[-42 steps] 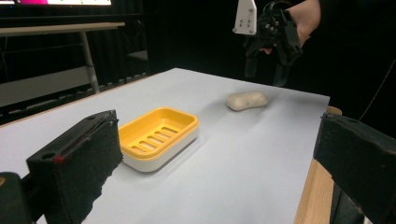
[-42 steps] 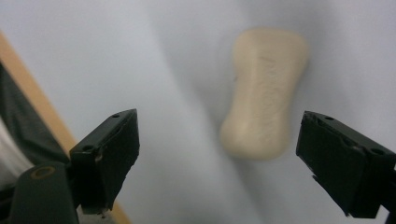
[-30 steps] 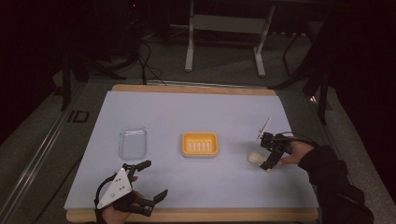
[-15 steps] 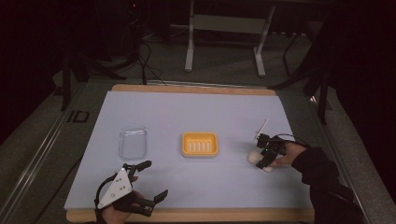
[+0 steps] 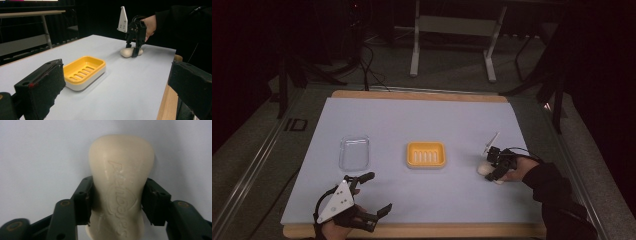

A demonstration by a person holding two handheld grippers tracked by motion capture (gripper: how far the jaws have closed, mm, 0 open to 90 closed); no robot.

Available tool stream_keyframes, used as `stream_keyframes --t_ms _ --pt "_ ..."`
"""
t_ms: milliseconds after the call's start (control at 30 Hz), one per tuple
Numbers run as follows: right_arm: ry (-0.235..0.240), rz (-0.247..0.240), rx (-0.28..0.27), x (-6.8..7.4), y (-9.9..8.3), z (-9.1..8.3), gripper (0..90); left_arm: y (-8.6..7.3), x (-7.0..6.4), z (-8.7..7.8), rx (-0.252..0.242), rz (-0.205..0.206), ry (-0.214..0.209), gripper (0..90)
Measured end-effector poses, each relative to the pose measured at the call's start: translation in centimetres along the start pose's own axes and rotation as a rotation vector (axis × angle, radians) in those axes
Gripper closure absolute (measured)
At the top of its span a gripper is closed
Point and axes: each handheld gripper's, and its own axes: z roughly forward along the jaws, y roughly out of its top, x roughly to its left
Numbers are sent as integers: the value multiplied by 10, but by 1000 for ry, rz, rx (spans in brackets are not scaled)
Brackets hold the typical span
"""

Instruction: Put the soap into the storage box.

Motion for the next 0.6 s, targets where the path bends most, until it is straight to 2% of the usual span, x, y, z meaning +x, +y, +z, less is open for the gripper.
stream_keyframes --t_ms 167,267,367,433,500,600 --pt "-18 3 -22 0 -1 0 498 0 0 0 2 1 1 11" --pt "-49 -13 -10 1 -1 -2 499 0 0 0 2 0 3 11" --pt "-54 -22 -5 -2 -1 -4 499 0 0 0 0 -1 2 11" --pt "-40 -26 -5 -5 -1 -8 499 0 0 1 1 -1 2 11" --pt "-16 -43 1 -5 -2 -10 500 0 0 1 1 -1 2 11" --pt "-18 -104 13 -3 -2 -13 500 0 0 1 1 -1 0 11"
